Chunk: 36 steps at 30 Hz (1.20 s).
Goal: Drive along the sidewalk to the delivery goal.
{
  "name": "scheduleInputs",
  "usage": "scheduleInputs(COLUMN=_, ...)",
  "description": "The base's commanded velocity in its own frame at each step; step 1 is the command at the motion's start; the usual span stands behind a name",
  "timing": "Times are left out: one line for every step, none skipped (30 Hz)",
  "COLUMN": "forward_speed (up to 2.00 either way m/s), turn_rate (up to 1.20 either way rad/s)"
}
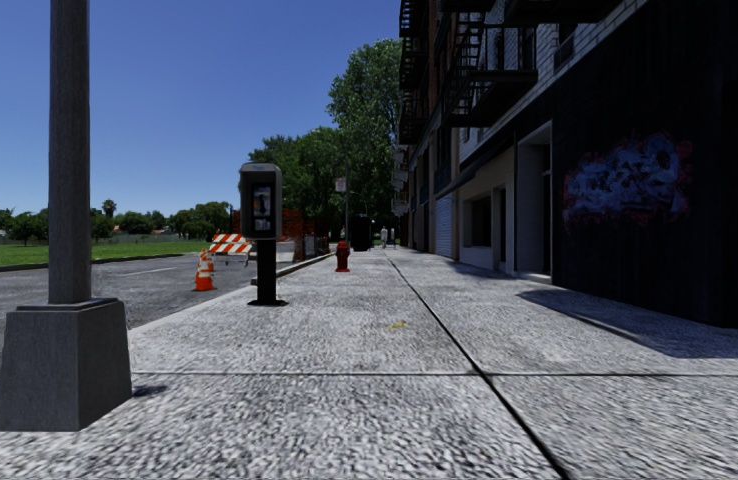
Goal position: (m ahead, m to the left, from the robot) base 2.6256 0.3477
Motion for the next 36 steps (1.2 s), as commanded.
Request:
scheduleInputs(forward_speed=2.00, turn_rate=0.00)
scheduleInputs(forward_speed=2.00, turn_rate=0.00)
scheduleInputs(forward_speed=2.00, turn_rate=0.00)
scheduleInputs(forward_speed=2.00, turn_rate=0.00)
scheduleInputs(forward_speed=2.00, turn_rate=0.00)
scheduleInputs(forward_speed=2.00, turn_rate=0.00)
scheduleInputs(forward_speed=2.00, turn_rate=0.00)
scheduleInputs(forward_speed=2.00, turn_rate=0.00)
scheduleInputs(forward_speed=2.00, turn_rate=0.00)
scheduleInputs(forward_speed=2.00, turn_rate=0.00)
scheduleInputs(forward_speed=2.00, turn_rate=0.00)
scheduleInputs(forward_speed=2.00, turn_rate=0.00)
scheduleInputs(forward_speed=2.00, turn_rate=0.00)
scheduleInputs(forward_speed=2.00, turn_rate=0.00)
scheduleInputs(forward_speed=2.00, turn_rate=0.00)
scheduleInputs(forward_speed=2.00, turn_rate=0.00)
scheduleInputs(forward_speed=2.00, turn_rate=0.00)
scheduleInputs(forward_speed=2.00, turn_rate=0.00)
scheduleInputs(forward_speed=2.00, turn_rate=0.00)
scheduleInputs(forward_speed=2.00, turn_rate=0.00)
scheduleInputs(forward_speed=2.00, turn_rate=0.00)
scheduleInputs(forward_speed=2.00, turn_rate=0.00)
scheduleInputs(forward_speed=2.00, turn_rate=0.00)
scheduleInputs(forward_speed=2.00, turn_rate=0.00)
scheduleInputs(forward_speed=2.00, turn_rate=0.00)
scheduleInputs(forward_speed=2.00, turn_rate=0.00)
scheduleInputs(forward_speed=2.00, turn_rate=0.00)
scheduleInputs(forward_speed=2.00, turn_rate=0.00)
scheduleInputs(forward_speed=2.00, turn_rate=0.00)
scheduleInputs(forward_speed=2.00, turn_rate=0.00)
scheduleInputs(forward_speed=2.00, turn_rate=0.00)
scheduleInputs(forward_speed=2.00, turn_rate=0.00)
scheduleInputs(forward_speed=2.00, turn_rate=0.00)
scheduleInputs(forward_speed=2.00, turn_rate=0.00)
scheduleInputs(forward_speed=2.00, turn_rate=0.00)
scheduleInputs(forward_speed=2.00, turn_rate=0.00)
